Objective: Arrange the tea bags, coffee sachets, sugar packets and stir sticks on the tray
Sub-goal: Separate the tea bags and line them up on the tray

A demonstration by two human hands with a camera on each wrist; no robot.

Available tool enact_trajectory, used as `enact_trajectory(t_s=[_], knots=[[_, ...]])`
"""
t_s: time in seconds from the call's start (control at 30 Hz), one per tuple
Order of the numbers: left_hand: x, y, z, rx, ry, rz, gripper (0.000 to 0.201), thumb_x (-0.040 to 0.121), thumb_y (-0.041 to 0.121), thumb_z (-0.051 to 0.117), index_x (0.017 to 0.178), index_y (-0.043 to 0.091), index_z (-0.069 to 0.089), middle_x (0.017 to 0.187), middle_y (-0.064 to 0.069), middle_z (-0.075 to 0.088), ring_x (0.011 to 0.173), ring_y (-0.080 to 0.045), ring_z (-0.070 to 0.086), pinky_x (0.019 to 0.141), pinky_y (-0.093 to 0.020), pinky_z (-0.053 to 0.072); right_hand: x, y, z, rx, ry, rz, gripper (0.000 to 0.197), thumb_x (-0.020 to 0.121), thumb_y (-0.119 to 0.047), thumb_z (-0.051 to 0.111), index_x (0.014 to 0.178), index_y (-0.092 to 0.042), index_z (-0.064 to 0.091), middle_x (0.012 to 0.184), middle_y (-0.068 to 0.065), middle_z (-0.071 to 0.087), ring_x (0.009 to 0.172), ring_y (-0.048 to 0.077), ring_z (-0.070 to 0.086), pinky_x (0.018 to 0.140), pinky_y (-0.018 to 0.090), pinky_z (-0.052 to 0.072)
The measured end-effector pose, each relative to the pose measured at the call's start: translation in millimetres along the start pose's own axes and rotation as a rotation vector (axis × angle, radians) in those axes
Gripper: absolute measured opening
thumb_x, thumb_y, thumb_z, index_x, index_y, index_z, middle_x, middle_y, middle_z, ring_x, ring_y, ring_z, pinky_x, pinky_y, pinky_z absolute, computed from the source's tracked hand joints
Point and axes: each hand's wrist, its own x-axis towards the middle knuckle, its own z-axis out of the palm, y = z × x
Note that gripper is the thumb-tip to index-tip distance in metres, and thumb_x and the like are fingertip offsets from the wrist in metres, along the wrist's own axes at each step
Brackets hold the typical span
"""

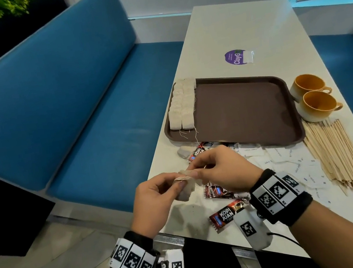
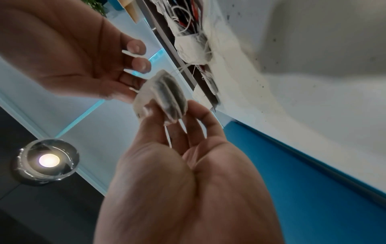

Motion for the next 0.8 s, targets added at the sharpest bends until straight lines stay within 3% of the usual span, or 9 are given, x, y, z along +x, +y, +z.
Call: enact_trajectory(t_s=[0.07, 0.2, 0.27, 0.33, 0.5, 0.63, 0.73, 0.8], knots=[[0.3, -0.5, -1.2, -0.03, 0.041, -0.019, 0.022, 0.085, -0.004, 0.076, 0.094, 0.015, 0.079, 0.085, -0.012, 0.078, 0.077, -0.021, 0.071, 0.07, -0.03, 0.059, 4.5, 4.7, -7.3, -0.022, 0.059, 0.05, 0.008, 0.092, -0.019, 0.073, 0.091, -0.023, 0.08, 0.075, -0.007, 0.074, 0.061, 0.005, 0.062, 0.061, 0.02, 0.049], [2.8, -5.9, -10.0, -0.077, 0.045, -0.087, 0.045, 0.085, -0.001, 0.076, 0.123, 0.02, 0.069, 0.087, -0.015, 0.077, 0.078, -0.017, 0.069, 0.076, -0.03, 0.061, 18.2, 18.1, -23.9, -0.142, 0.217, 0.153, 0.008, 0.092, -0.019, 0.072, 0.09, -0.025, 0.077, 0.083, -0.007, 0.074, 0.073, 0.01, 0.069, 0.059, 0.015, 0.048], [3.3, -7.4, -13.4, -0.044, 0.051, -0.094, 0.034, 0.086, 0.0, 0.076, 0.112, 0.021, 0.075, 0.089, -0.012, 0.078, 0.081, -0.019, 0.069, 0.075, -0.026, 0.059, 26.2, 25.1, -25.0, -0.228, 0.243, 0.195, 0.003, 0.09, -0.024, 0.074, 0.091, -0.027, 0.074, 0.089, -0.006, 0.072, 0.081, 0.011, 0.068, 0.064, 0.02, 0.048], [2.8, -7.5, -14.9, -0.029, 0.054, -0.101, 0.022, 0.086, -0.001, 0.075, 0.098, 0.017, 0.079, 0.089, -0.009, 0.079, 0.083, -0.02, 0.071, 0.072, -0.024, 0.058, 32.3, 30.7, -20.6, -0.283, 0.229, 0.24, 0.013, 0.087, -0.03, 0.078, 0.097, -0.025, 0.071, 0.093, -0.006, 0.069, 0.085, 0.01, 0.065, 0.066, 0.022, 0.049], [2.6, -10.1, -15.0, -0.015, 0.011, -0.109, 0.012, 0.087, -0.001, 0.075, 0.09, 0.011, 0.076, 0.087, -0.014, 0.076, 0.075, -0.038, 0.072, 0.07, -0.042, 0.059, 37.8, 43.4, -6.5, -0.409, 0.15, 0.317, 0.037, 0.073, -0.038, 0.089, 0.096, -0.028, 0.062, 0.097, -0.009, 0.062, 0.09, 0.013, 0.062, 0.075, 0.03, 0.05], [2.5, -10.8, -14.6, -0.026, 0.008, -0.108, 0.016, 0.085, -0.005, 0.075, 0.093, 0.008, 0.071, 0.082, -0.009, 0.074, 0.072, -0.023, 0.065, 0.062, -0.033, 0.058, 37.1, 46.1, -5.9, -0.405, 0.174, 0.283, 0.024, 0.078, -0.031, 0.086, 0.091, -0.027, 0.066, 0.092, -0.005, 0.067, 0.084, 0.014, 0.063, 0.074, 0.029, 0.051], [3.0, -12.2, -16.5, -0.012, -0.006, -0.123, 0.026, 0.084, 0.003, 0.079, 0.101, 0.022, 0.076, 0.084, -0.015, 0.075, 0.073, -0.022, 0.064, 0.069, -0.038, 0.059, 34.9, 47.6, -8.9, -0.373, 0.195, 0.267, 0.013, 0.086, -0.025, 0.079, 0.085, -0.03, 0.068, 0.086, -0.005, 0.07, 0.08, 0.011, 0.065, 0.074, 0.031, 0.056], [3.1, -10.7, -16.4, 0.015, -0.005, -0.124, 0.021, 0.085, 0.004, 0.079, 0.098, 0.021, 0.079, 0.087, -0.011, 0.077, 0.078, -0.027, 0.069, 0.077, -0.045, 0.062, 32.9, 48.0, -10.4, -0.35, 0.217, 0.253, 0.009, 0.09, -0.024, 0.075, 0.085, -0.03, 0.071, 0.088, -0.008, 0.071, 0.086, 0.011, 0.066, 0.081, 0.032, 0.057]])
